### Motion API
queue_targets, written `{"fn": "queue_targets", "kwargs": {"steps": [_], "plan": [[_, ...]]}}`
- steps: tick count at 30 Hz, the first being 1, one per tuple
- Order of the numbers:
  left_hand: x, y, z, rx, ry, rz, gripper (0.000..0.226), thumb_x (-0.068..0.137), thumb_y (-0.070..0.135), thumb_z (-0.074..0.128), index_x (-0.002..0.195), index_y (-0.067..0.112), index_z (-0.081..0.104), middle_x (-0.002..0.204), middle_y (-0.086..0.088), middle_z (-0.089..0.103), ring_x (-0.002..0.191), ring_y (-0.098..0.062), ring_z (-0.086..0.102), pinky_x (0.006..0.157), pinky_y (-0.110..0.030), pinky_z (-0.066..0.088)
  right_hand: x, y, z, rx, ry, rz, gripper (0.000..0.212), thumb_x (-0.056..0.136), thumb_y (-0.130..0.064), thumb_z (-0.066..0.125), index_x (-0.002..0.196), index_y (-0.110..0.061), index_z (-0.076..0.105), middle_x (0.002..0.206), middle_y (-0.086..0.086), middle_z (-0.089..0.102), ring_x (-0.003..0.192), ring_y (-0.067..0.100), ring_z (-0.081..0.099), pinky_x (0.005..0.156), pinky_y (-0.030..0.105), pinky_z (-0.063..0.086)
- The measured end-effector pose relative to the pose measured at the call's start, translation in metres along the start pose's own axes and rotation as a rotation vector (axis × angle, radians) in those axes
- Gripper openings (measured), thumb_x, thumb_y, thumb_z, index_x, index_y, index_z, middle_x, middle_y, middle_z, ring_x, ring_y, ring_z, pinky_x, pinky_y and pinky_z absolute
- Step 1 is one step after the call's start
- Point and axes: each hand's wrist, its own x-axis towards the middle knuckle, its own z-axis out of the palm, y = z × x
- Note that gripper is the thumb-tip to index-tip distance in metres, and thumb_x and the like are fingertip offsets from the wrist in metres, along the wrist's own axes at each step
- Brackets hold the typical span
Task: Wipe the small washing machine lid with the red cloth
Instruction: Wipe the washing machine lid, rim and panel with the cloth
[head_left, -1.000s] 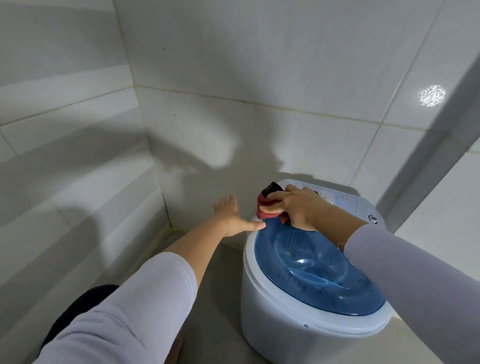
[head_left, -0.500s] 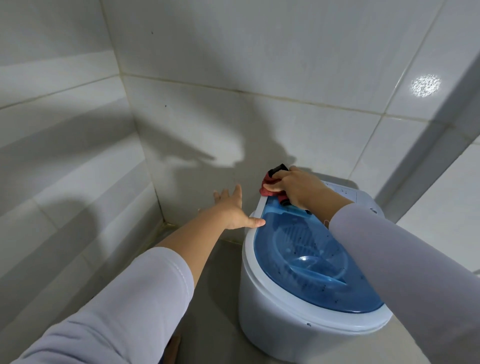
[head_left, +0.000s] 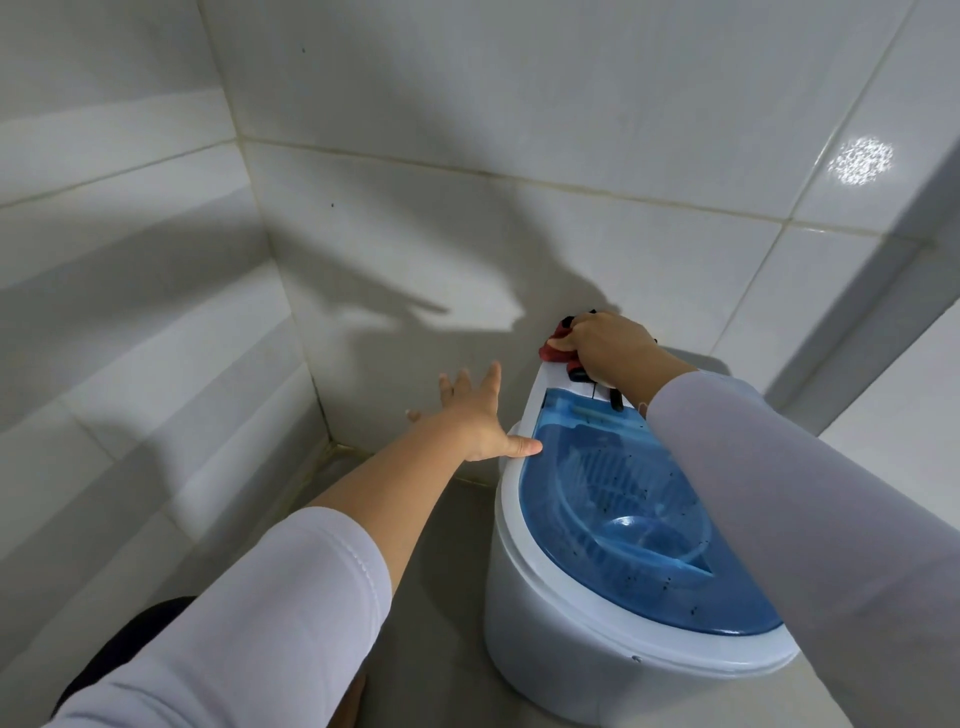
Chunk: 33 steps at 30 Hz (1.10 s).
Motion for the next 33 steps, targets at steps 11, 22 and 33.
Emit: {"fn": "queue_targets", "kwargs": {"steps": [11,22,33], "plan": [[-0.006,-0.001,0.000,-0.046,-0.005,0.029,0.114,0.078,0.062,0.065,0.151,0.033,-0.018,0.162,-0.005,-0.018,0.148,-0.029,-0.020,0.112,-0.069,0.005,-0.004,0.006,-0.004,0.077,0.055,0.044,0.038,0.094,-0.019,0.044,0.129,-0.027,0.057,0.121,0.008,0.056,0.115,0.029,0.051,0.088,0.032,0.043],[-0.005,0.001,-0.004,0.001,0.019,0.105,0.115,0.077,0.060,0.067,0.152,0.032,-0.016,0.162,-0.006,-0.018,0.148,-0.029,-0.021,0.109,-0.071,0.001,-0.019,0.018,-0.019,0.129,0.100,0.077,0.049,0.087,-0.021,0.055,0.133,-0.033,0.045,0.120,0.007,0.052,0.110,0.031,0.055,0.084,0.036,0.045],[0.046,0.040,-0.025,-0.025,0.148,0.119,0.087,0.092,0.049,0.054,0.155,0.029,-0.002,0.163,-0.004,-0.009,0.149,-0.030,-0.014,0.109,-0.071,0.008,-0.020,0.036,-0.016,0.230,0.048,0.242,0.040,0.090,-0.023,0.049,0.127,-0.037,0.054,0.129,0.005,0.053,0.116,0.028,0.053,0.094,0.036,0.044]]}}
